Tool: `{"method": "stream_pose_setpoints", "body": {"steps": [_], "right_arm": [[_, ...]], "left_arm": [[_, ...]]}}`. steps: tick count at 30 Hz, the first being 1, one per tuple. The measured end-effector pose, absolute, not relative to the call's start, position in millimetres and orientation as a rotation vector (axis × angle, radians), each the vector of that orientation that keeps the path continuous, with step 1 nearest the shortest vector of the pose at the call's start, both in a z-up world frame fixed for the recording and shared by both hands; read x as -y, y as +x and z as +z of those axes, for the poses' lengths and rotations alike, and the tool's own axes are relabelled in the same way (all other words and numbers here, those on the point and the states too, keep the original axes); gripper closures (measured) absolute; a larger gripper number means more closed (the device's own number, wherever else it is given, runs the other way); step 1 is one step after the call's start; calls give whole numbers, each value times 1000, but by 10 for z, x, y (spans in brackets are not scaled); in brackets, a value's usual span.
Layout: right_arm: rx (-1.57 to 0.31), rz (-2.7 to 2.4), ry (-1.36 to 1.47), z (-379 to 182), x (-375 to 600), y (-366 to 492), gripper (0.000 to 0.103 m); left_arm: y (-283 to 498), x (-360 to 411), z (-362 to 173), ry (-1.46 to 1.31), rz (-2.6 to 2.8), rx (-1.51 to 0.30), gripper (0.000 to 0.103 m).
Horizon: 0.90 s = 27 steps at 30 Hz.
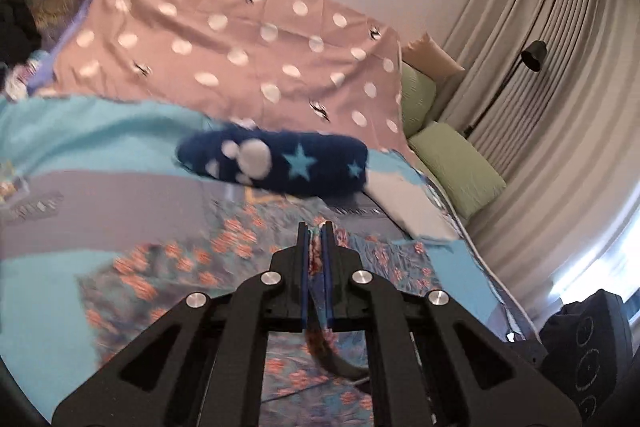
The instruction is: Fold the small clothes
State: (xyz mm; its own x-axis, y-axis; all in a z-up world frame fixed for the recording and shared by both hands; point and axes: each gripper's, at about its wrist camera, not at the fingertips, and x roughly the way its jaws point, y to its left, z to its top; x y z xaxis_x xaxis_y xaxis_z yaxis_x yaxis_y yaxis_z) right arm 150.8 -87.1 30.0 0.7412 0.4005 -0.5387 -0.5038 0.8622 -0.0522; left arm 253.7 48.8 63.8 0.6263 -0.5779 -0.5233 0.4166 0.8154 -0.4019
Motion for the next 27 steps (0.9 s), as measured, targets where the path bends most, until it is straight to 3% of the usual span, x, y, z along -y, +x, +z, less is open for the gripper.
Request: {"method": "stream_pose_setpoints", "body": {"steps": [7, 16, 22, 26, 27], "right_arm": [[-587, 600, -167, 202, 347, 1705, 97], [-788, 562, -172, -314, 668, 1791, 88], [-880, 372, -55, -498, 1591, 1553, 87], [-933, 353, 128, -599, 1998, 1643, 87], [-934, 356, 164, -624, 2017, 1672, 87]], "left_arm": [[2631, -976, 601, -197, -465, -719, 97], [2839, -1270, -222, -148, -279, -858, 95], [2541, -1181, -308, -114, -291, -835, 83], [2256, -698, -253, -19, -435, -804, 59], [2212, -572, -274, 6, -464, -800, 57]]}}
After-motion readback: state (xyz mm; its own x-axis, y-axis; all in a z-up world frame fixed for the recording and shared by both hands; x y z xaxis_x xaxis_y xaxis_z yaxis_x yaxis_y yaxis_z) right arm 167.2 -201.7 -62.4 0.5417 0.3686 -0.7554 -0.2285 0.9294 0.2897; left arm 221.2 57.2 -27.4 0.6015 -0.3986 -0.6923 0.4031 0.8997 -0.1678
